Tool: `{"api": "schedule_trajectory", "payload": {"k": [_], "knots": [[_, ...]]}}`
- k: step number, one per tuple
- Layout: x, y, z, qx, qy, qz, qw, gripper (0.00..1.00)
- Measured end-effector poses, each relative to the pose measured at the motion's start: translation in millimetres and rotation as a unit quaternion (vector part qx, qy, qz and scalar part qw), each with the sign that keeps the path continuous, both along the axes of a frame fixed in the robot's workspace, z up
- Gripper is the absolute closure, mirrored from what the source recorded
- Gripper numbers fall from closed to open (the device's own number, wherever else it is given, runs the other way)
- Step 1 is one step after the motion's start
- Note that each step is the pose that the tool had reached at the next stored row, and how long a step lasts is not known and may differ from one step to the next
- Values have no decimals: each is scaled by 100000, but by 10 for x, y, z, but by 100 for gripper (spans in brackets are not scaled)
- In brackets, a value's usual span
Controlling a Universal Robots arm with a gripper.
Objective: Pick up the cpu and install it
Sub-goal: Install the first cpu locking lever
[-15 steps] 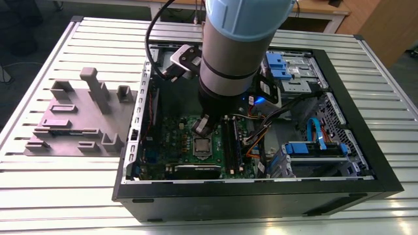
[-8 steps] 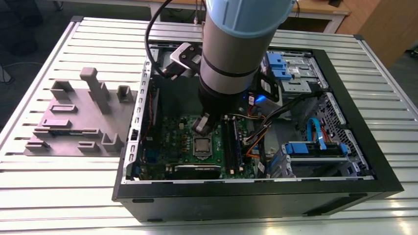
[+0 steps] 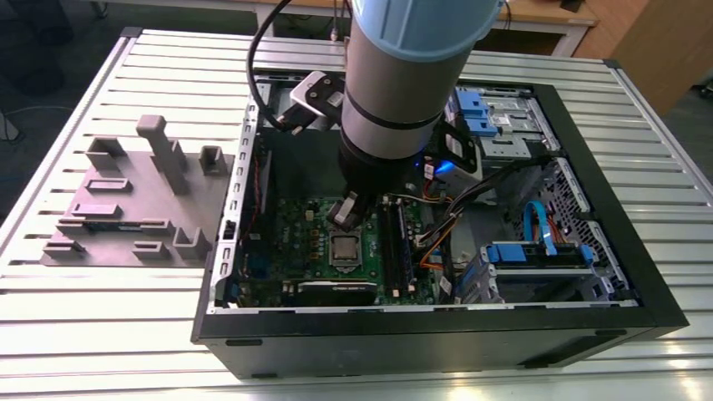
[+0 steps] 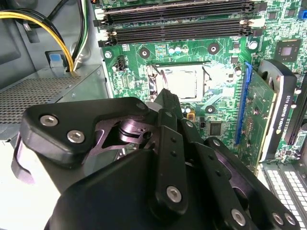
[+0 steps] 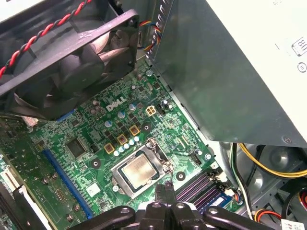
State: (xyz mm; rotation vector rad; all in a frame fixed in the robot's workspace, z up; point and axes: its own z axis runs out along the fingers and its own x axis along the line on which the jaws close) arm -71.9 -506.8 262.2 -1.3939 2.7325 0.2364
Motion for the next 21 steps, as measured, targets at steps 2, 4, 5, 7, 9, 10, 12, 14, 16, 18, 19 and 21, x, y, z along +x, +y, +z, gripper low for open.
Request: {"api": "schedule_trajectory", "payload": {"k": [2, 4, 5, 7, 9, 10, 12, 14, 16, 18, 19, 21], "knots": [[0, 0, 0, -2, -1, 0, 100000, 90], [0, 0, 0, -3, 2, -1, 100000, 90], [0, 0, 0, -7, 1, 1, 100000, 90], [0, 0, 0, -5, 2, -3, 100000, 90], [0, 0, 0, -8, 4, -1, 100000, 90], [0, 0, 0, -7, 2, -3, 100000, 90], [1, 6, 1, -16, 4, 2, 100000, 90], [1, 15, 0, 2, 3, 1, 100000, 90], [2, 27, 0, 9, 1, -2, 100000, 90], [22, 42, -2, 13, 3, 39, 100000, 90], [35, 46, -6, 16, 0, 141, 100000, 90], [55, 49, -21, 15, -1, 566, 99998, 90]]}}
